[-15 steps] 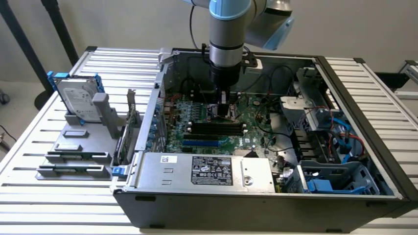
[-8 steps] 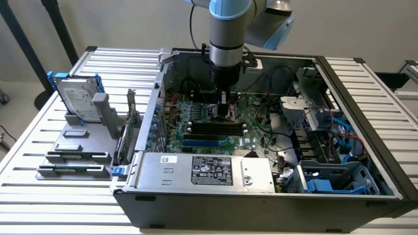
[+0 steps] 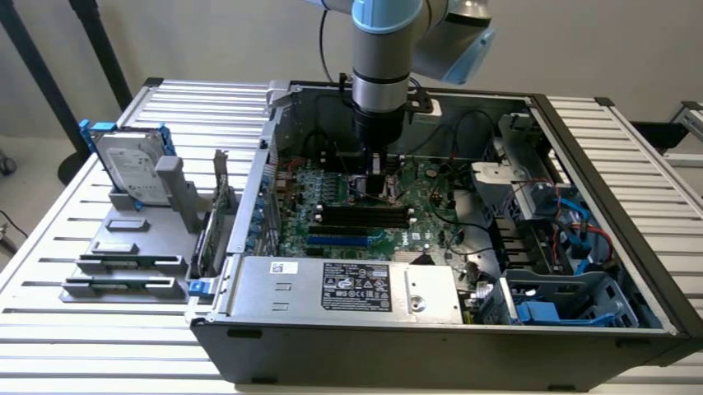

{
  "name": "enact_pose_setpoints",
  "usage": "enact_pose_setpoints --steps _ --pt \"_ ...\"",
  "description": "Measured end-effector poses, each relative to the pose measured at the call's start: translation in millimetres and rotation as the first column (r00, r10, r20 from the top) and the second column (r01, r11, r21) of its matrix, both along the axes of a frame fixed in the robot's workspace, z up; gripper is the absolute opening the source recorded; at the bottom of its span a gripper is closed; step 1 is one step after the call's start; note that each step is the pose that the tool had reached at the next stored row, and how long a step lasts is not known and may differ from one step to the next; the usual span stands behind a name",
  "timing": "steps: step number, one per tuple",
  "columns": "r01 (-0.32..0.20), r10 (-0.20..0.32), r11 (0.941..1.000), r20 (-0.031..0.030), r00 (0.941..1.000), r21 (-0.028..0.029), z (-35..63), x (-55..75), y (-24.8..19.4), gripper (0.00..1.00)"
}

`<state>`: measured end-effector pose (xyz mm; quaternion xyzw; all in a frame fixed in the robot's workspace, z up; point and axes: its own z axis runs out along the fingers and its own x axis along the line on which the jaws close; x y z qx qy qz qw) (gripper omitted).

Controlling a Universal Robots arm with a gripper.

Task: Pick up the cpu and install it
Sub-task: 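Place the cpu into insertion slot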

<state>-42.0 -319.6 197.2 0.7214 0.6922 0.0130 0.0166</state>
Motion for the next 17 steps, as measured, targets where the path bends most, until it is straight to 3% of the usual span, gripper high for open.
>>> enact_pose_setpoints --steps 17 --pt "0.000 0.000 1.0000 0.0000 1.0000 -0.0010 -0.1 -0.6 1.5 0.55"
